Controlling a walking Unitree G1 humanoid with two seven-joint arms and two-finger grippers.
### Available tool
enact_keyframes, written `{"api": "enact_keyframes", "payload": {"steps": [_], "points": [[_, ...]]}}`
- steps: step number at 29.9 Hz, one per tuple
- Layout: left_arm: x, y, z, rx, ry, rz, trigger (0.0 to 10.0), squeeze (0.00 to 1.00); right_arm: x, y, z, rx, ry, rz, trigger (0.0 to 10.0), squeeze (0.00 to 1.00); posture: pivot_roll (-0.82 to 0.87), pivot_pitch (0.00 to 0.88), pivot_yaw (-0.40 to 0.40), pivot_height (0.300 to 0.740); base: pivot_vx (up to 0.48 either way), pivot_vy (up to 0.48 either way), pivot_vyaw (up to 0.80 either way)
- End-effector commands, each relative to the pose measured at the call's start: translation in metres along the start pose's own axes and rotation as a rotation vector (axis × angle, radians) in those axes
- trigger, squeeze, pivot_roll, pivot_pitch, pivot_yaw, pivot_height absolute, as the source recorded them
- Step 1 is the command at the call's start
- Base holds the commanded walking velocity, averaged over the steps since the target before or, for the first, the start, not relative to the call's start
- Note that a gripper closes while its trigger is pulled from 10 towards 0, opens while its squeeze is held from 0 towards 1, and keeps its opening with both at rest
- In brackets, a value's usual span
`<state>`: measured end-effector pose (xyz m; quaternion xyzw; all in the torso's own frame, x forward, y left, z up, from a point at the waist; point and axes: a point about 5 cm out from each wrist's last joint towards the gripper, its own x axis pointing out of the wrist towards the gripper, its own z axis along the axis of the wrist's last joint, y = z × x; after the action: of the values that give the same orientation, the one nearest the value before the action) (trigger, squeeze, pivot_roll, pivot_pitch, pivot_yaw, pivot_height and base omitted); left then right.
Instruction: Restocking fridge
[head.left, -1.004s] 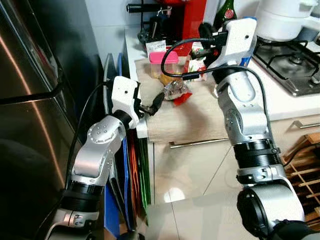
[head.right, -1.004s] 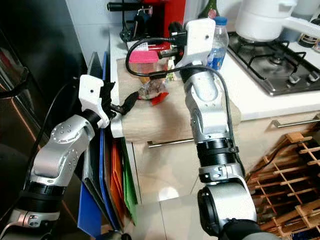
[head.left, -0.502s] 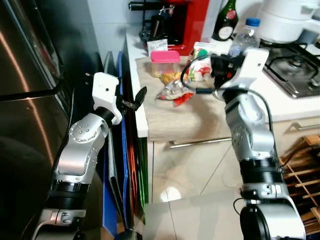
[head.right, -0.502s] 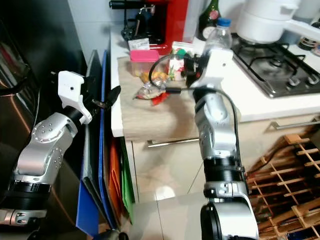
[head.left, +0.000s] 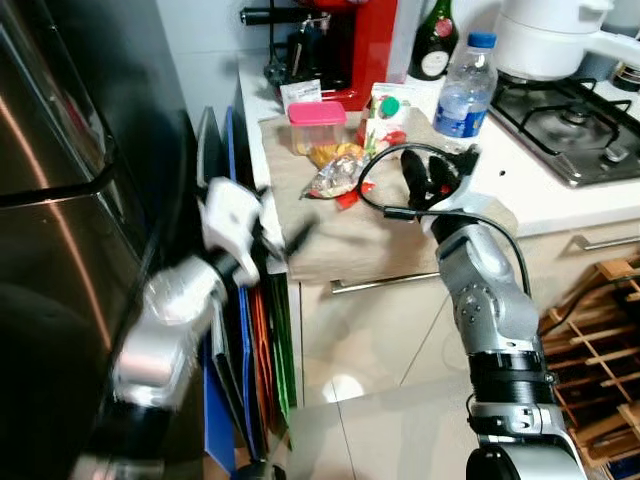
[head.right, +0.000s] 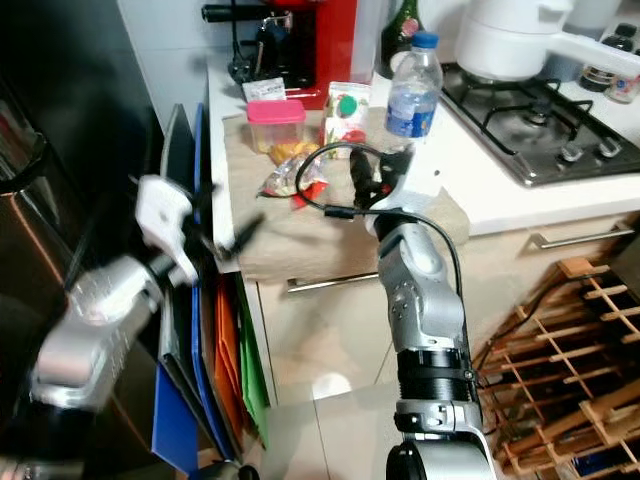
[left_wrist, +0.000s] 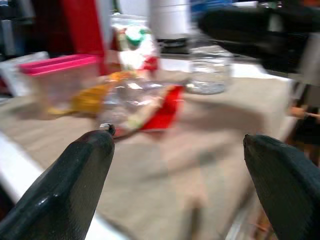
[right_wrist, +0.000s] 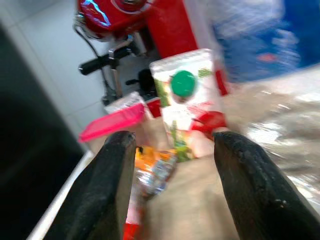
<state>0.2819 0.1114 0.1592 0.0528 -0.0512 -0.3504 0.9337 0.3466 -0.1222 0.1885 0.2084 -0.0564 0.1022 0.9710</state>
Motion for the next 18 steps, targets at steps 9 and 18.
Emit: {"api": "enact_keyframes", "payload": {"steps": [9,18], "points": [[-0.018,-0.010,0.007,-0.028,-0.012,0.075,10.0,0.00,0.025,0.003,0.011,-0.057,0.032,0.005,10.0,1.00,0.14,0.000,-0.040,0.740,0.000,0.000,0.00],[-0.040,0.009,0.038,0.024,-0.133,0.228,10.0,0.00,0.052,0.000,0.008,0.083,0.089,-0.040,10.0,1.00,0.23,0.000,-0.060,0.740,0.000,0.000,0.00]]}}
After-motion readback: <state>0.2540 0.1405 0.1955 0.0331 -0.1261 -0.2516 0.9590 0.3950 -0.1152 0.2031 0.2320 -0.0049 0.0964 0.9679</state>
